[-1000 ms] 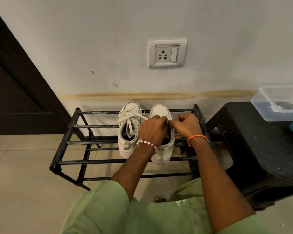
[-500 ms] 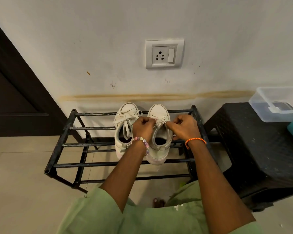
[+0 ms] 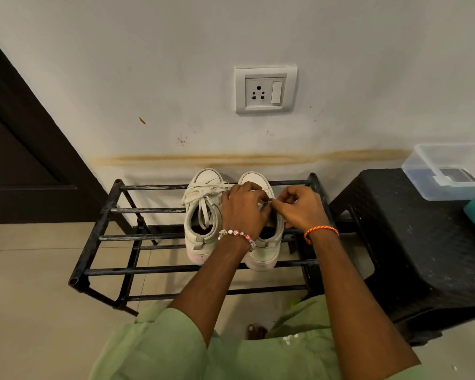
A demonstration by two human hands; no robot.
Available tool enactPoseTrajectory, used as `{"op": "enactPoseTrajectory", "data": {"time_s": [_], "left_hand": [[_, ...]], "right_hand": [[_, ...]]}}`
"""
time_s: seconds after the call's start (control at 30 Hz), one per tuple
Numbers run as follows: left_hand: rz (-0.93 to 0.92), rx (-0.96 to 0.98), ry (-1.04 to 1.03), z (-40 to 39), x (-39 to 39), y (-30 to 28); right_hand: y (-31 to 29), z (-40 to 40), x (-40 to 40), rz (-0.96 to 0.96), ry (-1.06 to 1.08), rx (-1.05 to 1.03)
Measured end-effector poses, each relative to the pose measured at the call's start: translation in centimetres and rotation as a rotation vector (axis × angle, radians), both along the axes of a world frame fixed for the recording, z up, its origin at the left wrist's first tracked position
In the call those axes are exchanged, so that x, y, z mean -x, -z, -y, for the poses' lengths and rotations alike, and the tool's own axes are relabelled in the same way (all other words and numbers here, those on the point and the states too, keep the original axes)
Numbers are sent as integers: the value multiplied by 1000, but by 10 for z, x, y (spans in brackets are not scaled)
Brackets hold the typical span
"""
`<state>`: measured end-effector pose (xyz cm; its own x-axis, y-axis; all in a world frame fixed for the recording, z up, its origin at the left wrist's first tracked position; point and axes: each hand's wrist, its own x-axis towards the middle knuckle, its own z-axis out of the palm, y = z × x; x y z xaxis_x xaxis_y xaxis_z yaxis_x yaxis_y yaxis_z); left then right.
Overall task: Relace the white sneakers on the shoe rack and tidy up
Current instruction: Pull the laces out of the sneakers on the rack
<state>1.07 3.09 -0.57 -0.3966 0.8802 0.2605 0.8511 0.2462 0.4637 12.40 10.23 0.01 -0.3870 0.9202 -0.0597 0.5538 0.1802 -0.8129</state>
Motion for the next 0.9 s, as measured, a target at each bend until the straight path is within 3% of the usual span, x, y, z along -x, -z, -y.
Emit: {"op": "enactPoseTrajectory", "data": {"time_s": [0.3, 0.4, 0.57, 0.63, 0.9], "left_hand": [[263, -123, -1, -8, 5, 5], [457, -353, -86, -8, 10, -1], [870, -684, -395, -5, 23, -18], [763, -631, -381, -1, 31, -19], [146, -153, 74, 2, 11, -4]], "right_hand": [[1, -4, -5, -21, 22, 45], [2, -5, -7, -32, 40, 69], [-2, -5, -9, -69, 81, 123], [-4, -3, -10, -76, 63, 148], [-4, 1, -3, -72, 11, 156]]}}
